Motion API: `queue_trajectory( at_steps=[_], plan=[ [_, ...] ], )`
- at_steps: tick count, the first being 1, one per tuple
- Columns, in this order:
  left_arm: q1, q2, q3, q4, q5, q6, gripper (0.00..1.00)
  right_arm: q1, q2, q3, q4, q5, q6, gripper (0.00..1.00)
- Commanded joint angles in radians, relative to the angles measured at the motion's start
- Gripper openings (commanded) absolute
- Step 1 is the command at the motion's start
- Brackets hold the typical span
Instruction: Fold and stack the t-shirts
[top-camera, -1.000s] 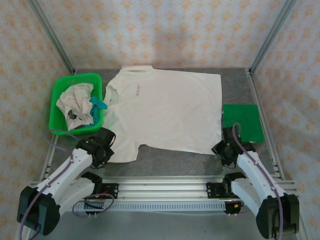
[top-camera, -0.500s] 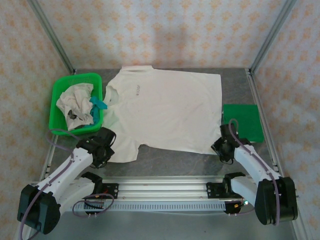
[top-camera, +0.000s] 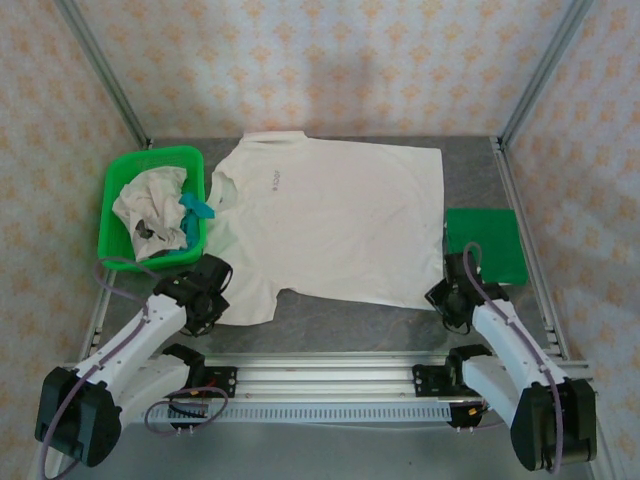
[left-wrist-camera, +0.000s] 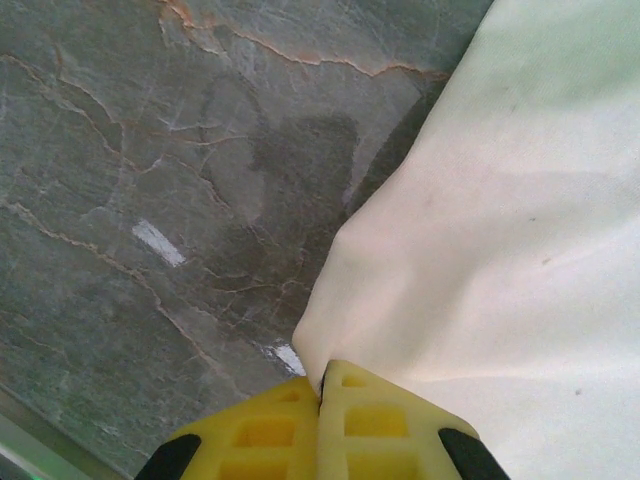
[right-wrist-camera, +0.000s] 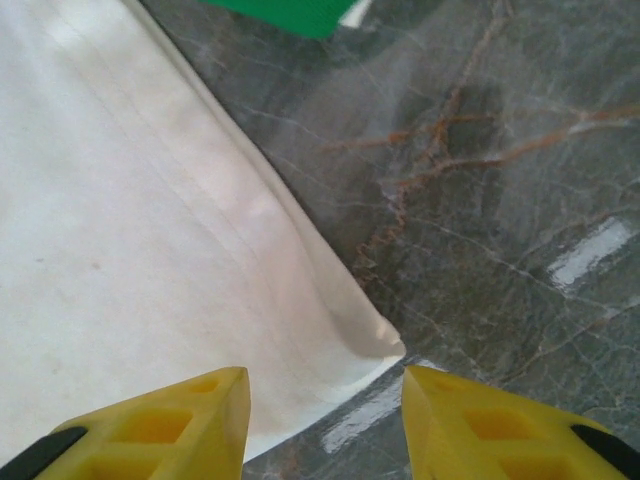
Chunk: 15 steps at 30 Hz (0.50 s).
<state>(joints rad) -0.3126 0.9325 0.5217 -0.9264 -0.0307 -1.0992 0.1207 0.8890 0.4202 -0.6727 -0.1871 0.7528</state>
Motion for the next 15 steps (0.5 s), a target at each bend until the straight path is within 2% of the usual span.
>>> queue_trajectory(
  at_steps=[1,5,8,13,15],
  plan=[
    [-0.002,0.012,0.014,0.001,-0.015,0.007,0.0,-0.007,0.009,-0.03,0.007,0.009,0.033,0.42],
    [-0.002,0.028,0.021,0.01,-0.014,0.01,0.0,-0.007,0.045,-0.025,0.028,0.013,0.02,0.4],
    [-0.002,0.031,0.024,0.014,-0.012,0.008,0.0,-0.008,0.063,-0.024,0.044,0.02,0.012,0.29],
    [-0.002,0.017,0.027,0.006,-0.02,0.004,0.0,-0.015,0.07,-0.008,0.058,0.07,-0.041,0.02],
    [-0.002,0.006,0.034,0.0,-0.03,0.007,0.0,-0.026,0.063,0.012,0.051,0.097,-0.082,0.0]
  ],
)
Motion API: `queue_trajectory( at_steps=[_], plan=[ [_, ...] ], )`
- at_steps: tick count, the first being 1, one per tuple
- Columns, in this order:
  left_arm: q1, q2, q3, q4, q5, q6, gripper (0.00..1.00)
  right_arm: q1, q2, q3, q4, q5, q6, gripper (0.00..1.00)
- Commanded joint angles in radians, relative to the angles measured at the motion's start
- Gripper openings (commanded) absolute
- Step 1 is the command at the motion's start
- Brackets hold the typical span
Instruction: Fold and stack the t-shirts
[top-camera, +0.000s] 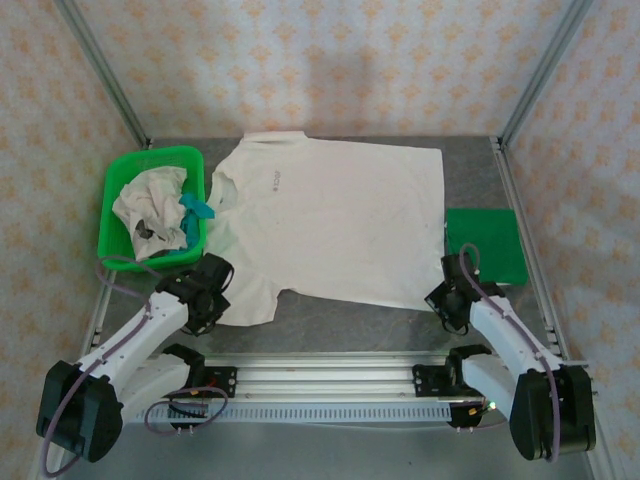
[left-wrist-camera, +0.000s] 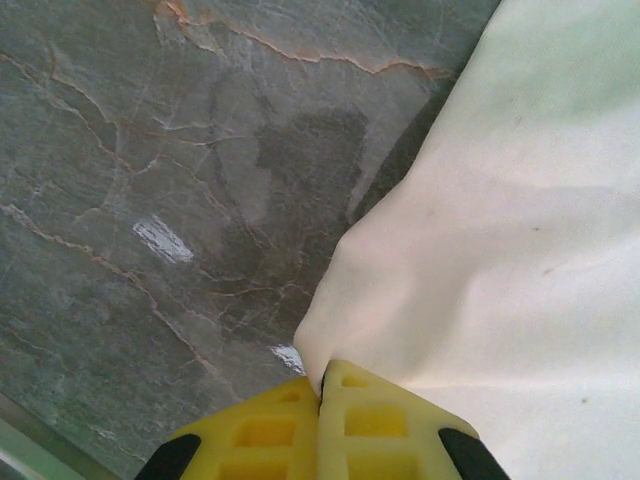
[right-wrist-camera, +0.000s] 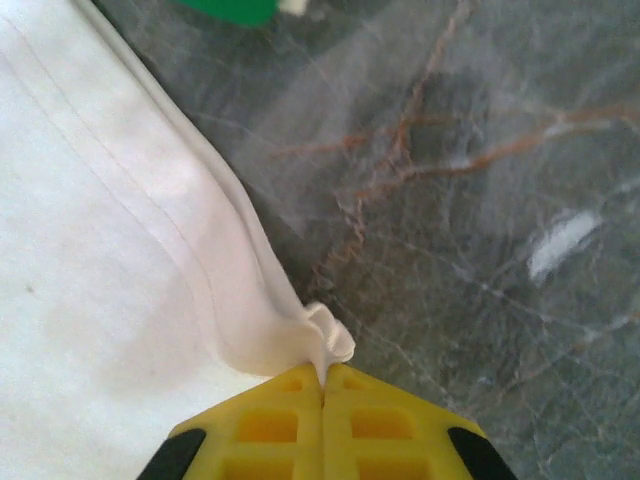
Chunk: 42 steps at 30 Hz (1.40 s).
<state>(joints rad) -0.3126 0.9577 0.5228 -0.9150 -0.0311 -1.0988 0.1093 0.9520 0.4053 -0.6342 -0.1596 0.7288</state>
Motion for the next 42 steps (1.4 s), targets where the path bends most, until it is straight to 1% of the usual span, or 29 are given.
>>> queue_trajectory(
  at_steps=[1,5,10,12,15,20,23,28,34,42],
  plan=[
    [-0.002,-0.025,0.04,-0.019,-0.038,0.008,0.0,-0.021,-0.009,0.041,0.007,0.083,-0.082,0.0],
    [-0.002,-0.027,0.091,-0.067,-0.056,0.023,0.0,-0.026,-0.063,0.087,-0.038,0.112,-0.115,0.0],
    [-0.002,-0.047,0.184,-0.163,-0.083,0.039,0.0,-0.026,-0.143,0.101,-0.149,0.108,-0.085,0.0],
    [-0.002,-0.066,0.218,-0.209,-0.099,0.043,0.0,-0.026,-0.199,0.101,-0.197,0.116,-0.059,0.0],
    [-0.002,-0.083,0.262,-0.259,-0.094,0.052,0.0,-0.026,-0.27,0.109,-0.23,0.101,-0.018,0.0],
    [-0.003,-0.072,0.328,-0.307,-0.079,0.071,0.0,-0.024,-0.295,0.203,-0.309,0.141,-0.025,0.0],
    [-0.003,-0.051,0.37,-0.293,-0.097,0.094,0.0,-0.026,-0.278,0.264,-0.295,0.179,-0.074,0.0],
    [-0.003,0.085,0.516,-0.269,-0.137,0.188,0.0,-0.028,-0.175,0.334,-0.222,0.174,-0.15,0.0],
    [-0.002,0.213,0.634,-0.22,-0.205,0.274,0.0,-0.032,-0.099,0.357,-0.127,0.17,-0.203,0.0],
    [-0.002,0.366,0.765,-0.167,-0.242,0.36,0.0,-0.037,0.008,0.373,-0.002,0.163,-0.24,0.0]
  ],
)
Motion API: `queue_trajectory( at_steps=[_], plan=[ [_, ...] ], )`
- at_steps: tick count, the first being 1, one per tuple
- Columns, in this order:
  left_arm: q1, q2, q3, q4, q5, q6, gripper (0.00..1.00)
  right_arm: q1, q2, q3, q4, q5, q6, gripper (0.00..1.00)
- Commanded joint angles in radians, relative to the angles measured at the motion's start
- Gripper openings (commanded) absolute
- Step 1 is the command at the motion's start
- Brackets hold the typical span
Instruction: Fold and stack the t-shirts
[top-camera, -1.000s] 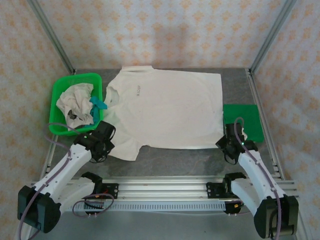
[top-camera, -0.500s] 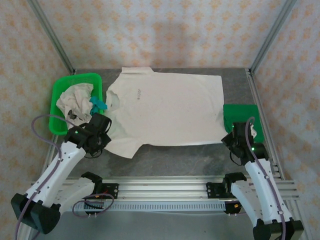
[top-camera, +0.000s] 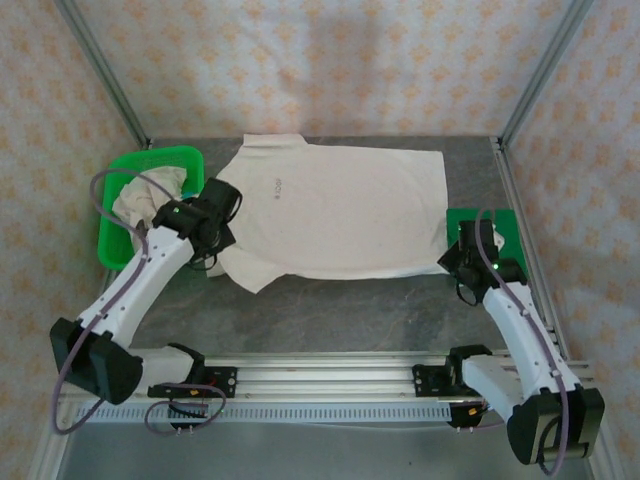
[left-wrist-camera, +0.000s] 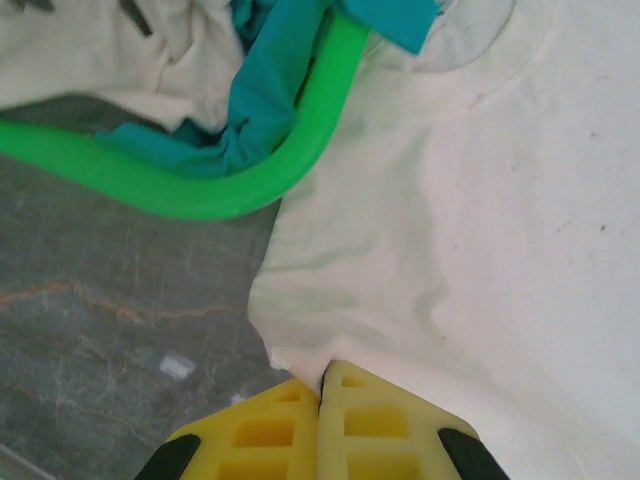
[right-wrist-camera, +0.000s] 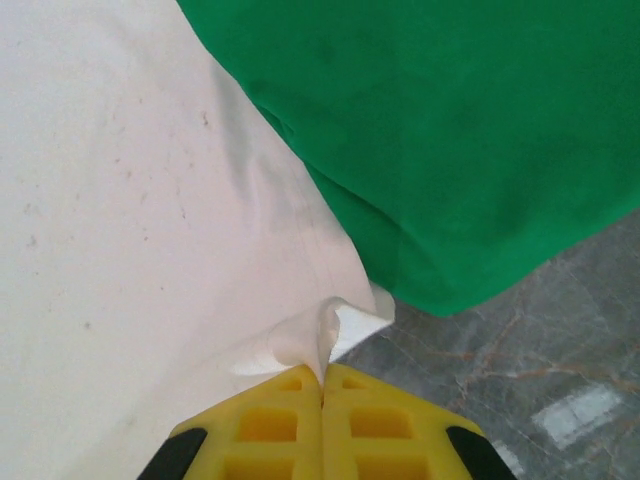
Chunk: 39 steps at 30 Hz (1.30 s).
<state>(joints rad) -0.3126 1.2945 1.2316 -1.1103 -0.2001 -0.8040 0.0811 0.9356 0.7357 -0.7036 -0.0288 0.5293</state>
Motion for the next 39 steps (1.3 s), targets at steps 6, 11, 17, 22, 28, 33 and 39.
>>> queue_trajectory(
  at_steps=[6,11,17,22,28,33,39],
  plan=[
    [0.0,0.127,0.137,0.097,-0.055,0.145,0.0,-0.011,0.098,0.071,0.122,0.024,-0.067,0.0],
    [0.012,0.206,0.216,0.1,-0.084,0.183,0.0,-0.017,0.166,0.101,0.165,0.035,-0.099,0.0],
    [0.038,0.299,0.315,0.118,-0.084,0.224,0.0,-0.026,0.24,0.132,0.213,0.054,-0.13,0.0],
    [0.045,0.383,0.413,0.118,-0.088,0.25,0.0,-0.034,0.311,0.174,0.244,0.067,-0.163,0.0],
    [0.049,0.494,0.543,0.105,-0.089,0.293,0.0,-0.035,0.386,0.221,0.283,0.062,-0.172,0.0],
    [0.058,0.569,0.635,0.083,-0.096,0.323,0.0,-0.035,0.44,0.261,0.301,0.068,-0.185,0.0],
    [0.073,0.631,0.701,0.073,-0.097,0.35,0.0,-0.035,0.504,0.304,0.313,0.075,-0.198,0.0]
  ],
)
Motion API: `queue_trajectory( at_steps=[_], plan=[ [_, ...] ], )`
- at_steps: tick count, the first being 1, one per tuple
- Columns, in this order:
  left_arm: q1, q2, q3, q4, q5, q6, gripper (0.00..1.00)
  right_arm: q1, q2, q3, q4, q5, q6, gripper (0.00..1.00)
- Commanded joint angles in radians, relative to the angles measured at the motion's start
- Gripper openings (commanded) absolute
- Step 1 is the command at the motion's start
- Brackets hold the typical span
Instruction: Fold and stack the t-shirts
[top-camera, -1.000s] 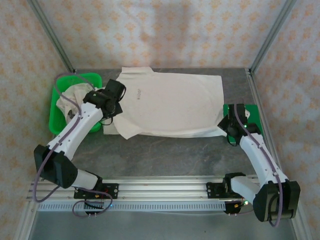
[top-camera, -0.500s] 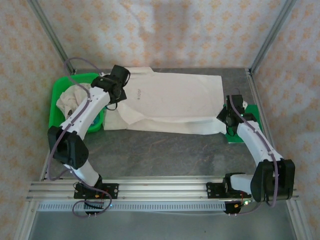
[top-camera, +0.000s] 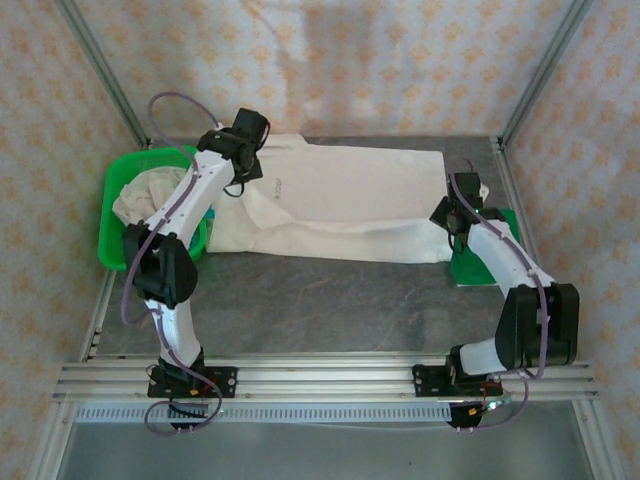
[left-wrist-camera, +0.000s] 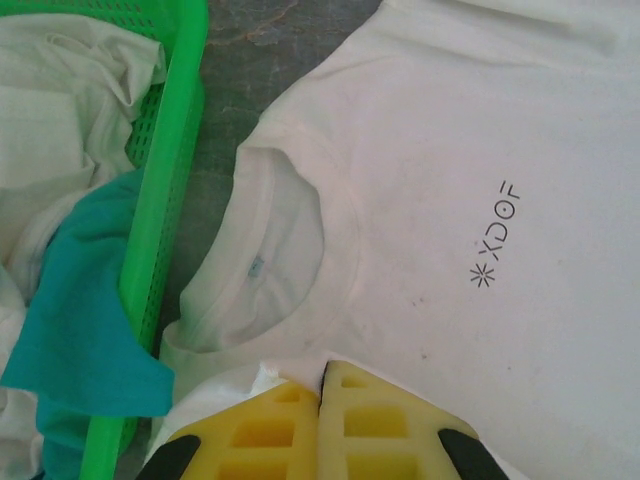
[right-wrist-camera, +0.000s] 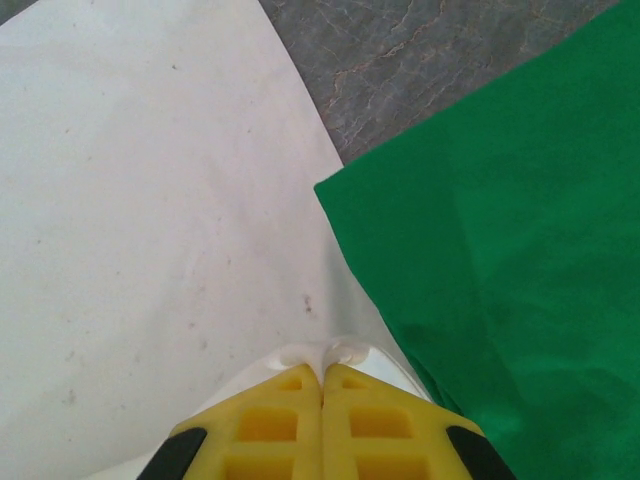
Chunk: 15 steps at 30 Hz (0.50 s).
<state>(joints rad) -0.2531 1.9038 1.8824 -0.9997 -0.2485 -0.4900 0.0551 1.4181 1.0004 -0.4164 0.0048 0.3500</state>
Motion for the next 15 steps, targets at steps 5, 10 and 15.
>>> queue_trajectory(
  at_steps=[5,10,15],
  plan=[
    [0.026,0.067,0.113,-0.06,-0.073,0.065,0.0,-0.009,0.068,0.067,0.049,0.032,-0.017,0.0],
    [0.039,0.091,0.155,-0.069,-0.069,0.091,0.0,-0.009,0.112,0.093,0.074,0.018,-0.005,0.0],
    [0.049,0.118,0.186,-0.073,-0.065,0.121,0.0,-0.009,0.157,0.128,0.088,-0.005,0.003,0.0]
  ],
)
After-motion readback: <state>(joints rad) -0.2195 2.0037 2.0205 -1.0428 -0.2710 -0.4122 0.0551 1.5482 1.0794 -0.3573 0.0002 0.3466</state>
